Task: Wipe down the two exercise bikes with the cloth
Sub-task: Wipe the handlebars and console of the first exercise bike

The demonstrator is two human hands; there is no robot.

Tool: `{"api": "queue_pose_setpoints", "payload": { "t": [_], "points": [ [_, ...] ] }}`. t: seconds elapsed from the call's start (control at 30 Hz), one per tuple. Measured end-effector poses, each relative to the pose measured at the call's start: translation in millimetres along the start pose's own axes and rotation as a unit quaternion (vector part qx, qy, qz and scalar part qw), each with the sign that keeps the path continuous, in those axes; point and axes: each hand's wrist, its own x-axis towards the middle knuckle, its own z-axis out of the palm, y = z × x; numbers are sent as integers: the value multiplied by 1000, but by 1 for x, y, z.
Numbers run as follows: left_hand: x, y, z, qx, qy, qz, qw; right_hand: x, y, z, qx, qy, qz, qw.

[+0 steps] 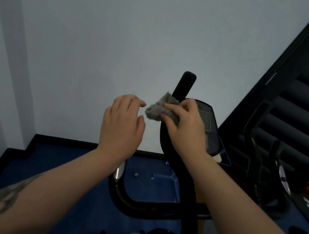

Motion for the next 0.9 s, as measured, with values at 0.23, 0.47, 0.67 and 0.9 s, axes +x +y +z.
{"api": "queue_pose_setpoints", "payload": {
  "t": [0.23,0.47,0.67,0.9],
  "points": [
    [1,-2,0,-27,14,-1,1000,39,-8,-21,-90,83,-72,990],
    [-3,0,-3,-55,21,-20,998,10,-6,-5,-138,-67,-71,986],
    [-3,-1,-3,-65,25,-24,997,51,-13,-32,-119,88,-92,985],
    [-4,-1,-3,-53,24,-20,998,14,-8,5,-167,3,-113,979]
  ]
}}
